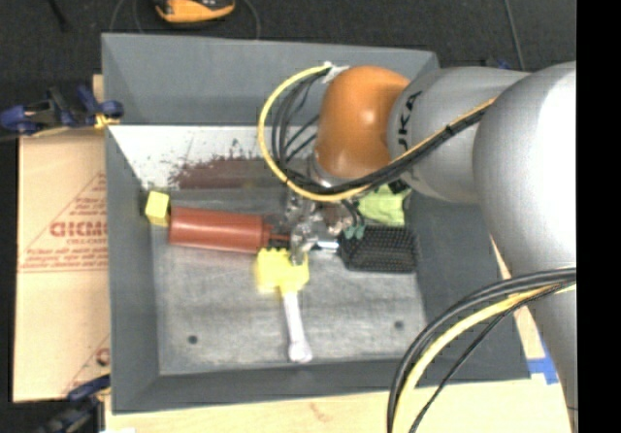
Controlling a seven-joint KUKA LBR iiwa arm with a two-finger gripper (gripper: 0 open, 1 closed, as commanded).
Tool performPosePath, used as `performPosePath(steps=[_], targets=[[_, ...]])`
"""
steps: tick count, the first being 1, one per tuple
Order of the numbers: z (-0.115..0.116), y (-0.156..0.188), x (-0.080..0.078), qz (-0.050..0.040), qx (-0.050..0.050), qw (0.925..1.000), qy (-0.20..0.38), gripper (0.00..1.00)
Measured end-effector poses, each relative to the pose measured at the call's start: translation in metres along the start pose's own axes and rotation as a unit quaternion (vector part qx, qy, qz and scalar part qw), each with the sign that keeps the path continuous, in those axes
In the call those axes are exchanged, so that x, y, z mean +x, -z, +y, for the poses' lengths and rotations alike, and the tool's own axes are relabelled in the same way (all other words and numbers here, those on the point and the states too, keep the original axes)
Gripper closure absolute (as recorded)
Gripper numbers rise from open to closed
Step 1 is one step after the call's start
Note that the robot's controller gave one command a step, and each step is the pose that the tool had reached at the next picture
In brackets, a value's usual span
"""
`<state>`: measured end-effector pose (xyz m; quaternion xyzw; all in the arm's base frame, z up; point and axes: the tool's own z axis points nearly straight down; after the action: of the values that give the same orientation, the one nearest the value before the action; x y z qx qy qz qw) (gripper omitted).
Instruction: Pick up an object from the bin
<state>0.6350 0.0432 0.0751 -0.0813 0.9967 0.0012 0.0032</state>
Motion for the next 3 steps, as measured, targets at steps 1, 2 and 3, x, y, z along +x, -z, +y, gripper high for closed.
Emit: performPosePath(steps=[1, 2, 3], targets=[[0.000, 0.000, 0.000, 0.0000, 0.000, 1.0000, 0.000, 1.00], [-0.005, 0.046, 0.006, 0.0046, -0.002, 1.0000, -0.008, 1.00], [-0.003, 0.107, -0.001, 0.0033, 0.000, 1.0000, -0.009, 1.00]])
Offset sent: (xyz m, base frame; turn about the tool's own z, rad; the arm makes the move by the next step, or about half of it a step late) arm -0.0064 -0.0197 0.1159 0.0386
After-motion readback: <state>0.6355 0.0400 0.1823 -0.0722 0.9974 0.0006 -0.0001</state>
